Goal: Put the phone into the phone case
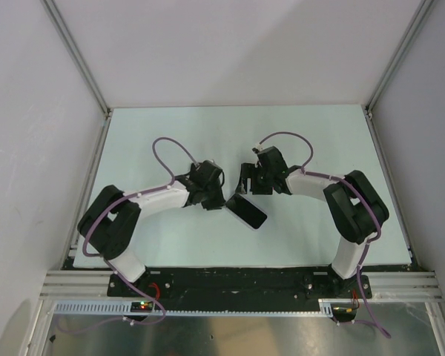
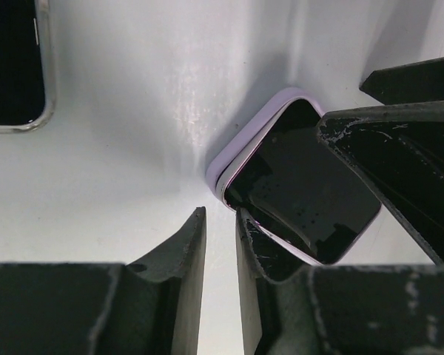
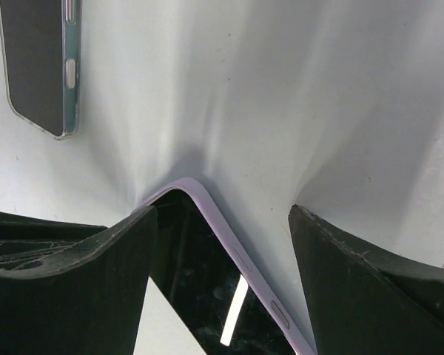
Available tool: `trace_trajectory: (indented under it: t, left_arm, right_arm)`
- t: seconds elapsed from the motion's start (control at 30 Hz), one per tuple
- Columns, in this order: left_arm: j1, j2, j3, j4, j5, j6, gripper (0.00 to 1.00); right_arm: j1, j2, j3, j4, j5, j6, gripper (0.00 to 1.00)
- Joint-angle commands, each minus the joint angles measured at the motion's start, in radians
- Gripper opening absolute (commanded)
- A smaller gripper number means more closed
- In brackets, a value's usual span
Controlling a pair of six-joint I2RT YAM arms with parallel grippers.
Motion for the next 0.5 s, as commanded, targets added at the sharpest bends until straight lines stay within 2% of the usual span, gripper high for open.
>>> trace_trajectory:
  t: [0.0,0.47]
  left_arm:
    - [-0.007,0.013,0.037,0.031,-0.003,-0.028,0.26]
    - [-0.011,0.062,0.072,0.03,-0.034,-0.018,0.21]
  right_arm:
    - [-0.005,0.023,-0.008,-0.027,0.025,-0.01,0.77]
    - [-0.013,0.043,-0.008,-0.02,0.013,-0.013,0.74]
